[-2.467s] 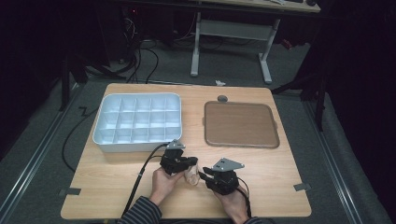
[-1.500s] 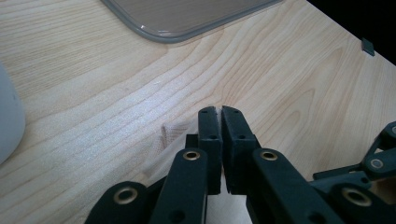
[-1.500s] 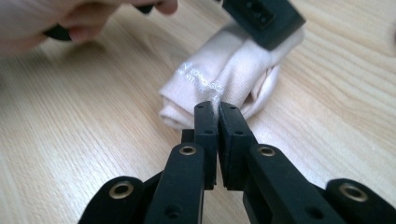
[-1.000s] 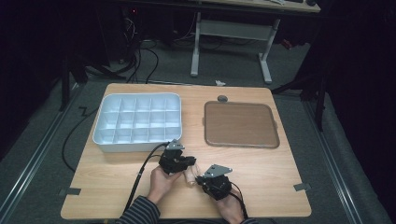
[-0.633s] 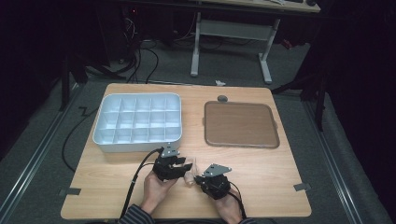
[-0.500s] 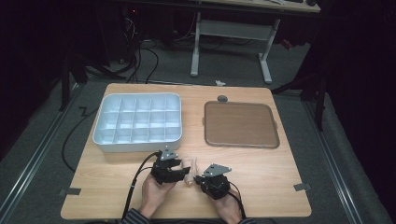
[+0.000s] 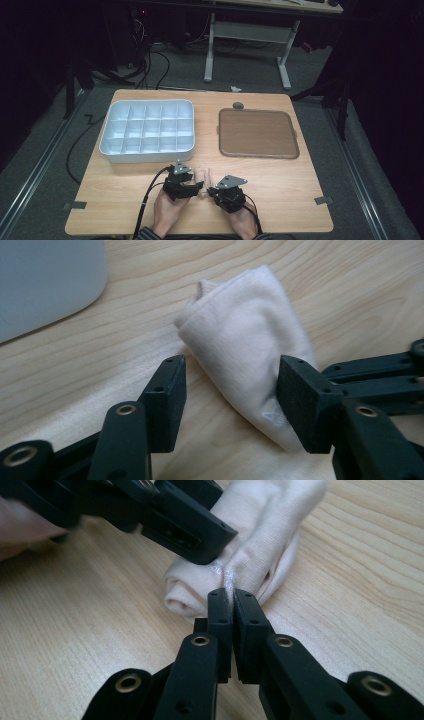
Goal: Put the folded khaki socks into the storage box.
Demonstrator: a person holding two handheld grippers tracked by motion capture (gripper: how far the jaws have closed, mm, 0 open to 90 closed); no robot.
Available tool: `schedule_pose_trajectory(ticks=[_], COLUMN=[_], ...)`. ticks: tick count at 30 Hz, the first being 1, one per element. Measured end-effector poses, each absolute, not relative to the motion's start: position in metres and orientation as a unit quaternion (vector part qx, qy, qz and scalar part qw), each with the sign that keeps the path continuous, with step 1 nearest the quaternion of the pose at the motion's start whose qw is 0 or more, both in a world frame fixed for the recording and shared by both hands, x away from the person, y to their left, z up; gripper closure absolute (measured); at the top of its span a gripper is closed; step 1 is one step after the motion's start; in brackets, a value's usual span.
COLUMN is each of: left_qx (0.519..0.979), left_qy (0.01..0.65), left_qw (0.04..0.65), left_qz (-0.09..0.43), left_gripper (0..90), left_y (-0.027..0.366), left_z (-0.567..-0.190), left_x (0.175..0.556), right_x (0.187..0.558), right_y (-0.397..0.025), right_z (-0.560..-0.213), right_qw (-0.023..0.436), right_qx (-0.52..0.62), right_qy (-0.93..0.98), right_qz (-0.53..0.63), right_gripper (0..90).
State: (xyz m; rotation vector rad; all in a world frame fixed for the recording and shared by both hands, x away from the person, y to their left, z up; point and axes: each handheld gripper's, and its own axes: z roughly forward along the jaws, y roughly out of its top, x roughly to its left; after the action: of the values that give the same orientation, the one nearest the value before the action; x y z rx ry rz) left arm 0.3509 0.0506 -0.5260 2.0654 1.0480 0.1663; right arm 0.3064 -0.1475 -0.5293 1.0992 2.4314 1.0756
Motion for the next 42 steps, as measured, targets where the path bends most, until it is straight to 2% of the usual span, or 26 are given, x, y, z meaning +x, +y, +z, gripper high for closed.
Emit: schedule_pose_trajectory(ticks=[7,8,10,15,24,29,34,40,42], left_qx=[0.818,0.811,0.801,0.794,0.793,0.797,0.804,0.806,0.806], left_qy=[0.414,0.418,0.422,0.436,0.451,0.455,0.446,0.441,0.439], left_qw=[0.394,0.404,0.421,0.422,0.408,0.396,0.39,0.395,0.395], left_qz=[0.064,0.059,0.055,0.046,0.04,0.036,0.043,0.031,0.03], left_gripper=[40.1,36.1,33.5,30.4,28.8,30.7,41.1,46.2,46.7], left_y=[0.05,0.053,0.055,0.05,0.04,0.036,0.033,0.035,0.035], left_z=[-0.522,-0.52,-0.518,-0.518,-0.52,-0.523,-0.523,-0.523,-0.523], left_x=[0.36,0.36,0.361,0.367,0.375,0.377,0.375,0.377,0.377], right_x=[0.309,0.309,0.308,0.304,0.298,0.298,0.303,0.311,0.311], right_y=[-0.147,-0.148,-0.15,-0.154,-0.176,-0.197,-0.219,-0.237,-0.239], right_z=[-0.529,-0.529,-0.528,-0.524,-0.517,-0.517,-0.52,-0.525,-0.526], right_qw=[0.141,0.144,0.146,0.158,0.175,0.188,0.201,0.244,0.245], right_qx=[0.385,0.391,0.392,0.388,0.404,0.433,0.463,0.49,0.495], right_qy=[0.831,0.827,0.823,0.822,0.804,0.786,0.769,0.761,0.758], right_qz=[0.375,0.379,0.383,0.385,0.399,0.4,0.392,0.349,0.347], right_gripper=[84.1,78.8,76.3,66.3,61.3,59.3,58.0,53.8,53.1])
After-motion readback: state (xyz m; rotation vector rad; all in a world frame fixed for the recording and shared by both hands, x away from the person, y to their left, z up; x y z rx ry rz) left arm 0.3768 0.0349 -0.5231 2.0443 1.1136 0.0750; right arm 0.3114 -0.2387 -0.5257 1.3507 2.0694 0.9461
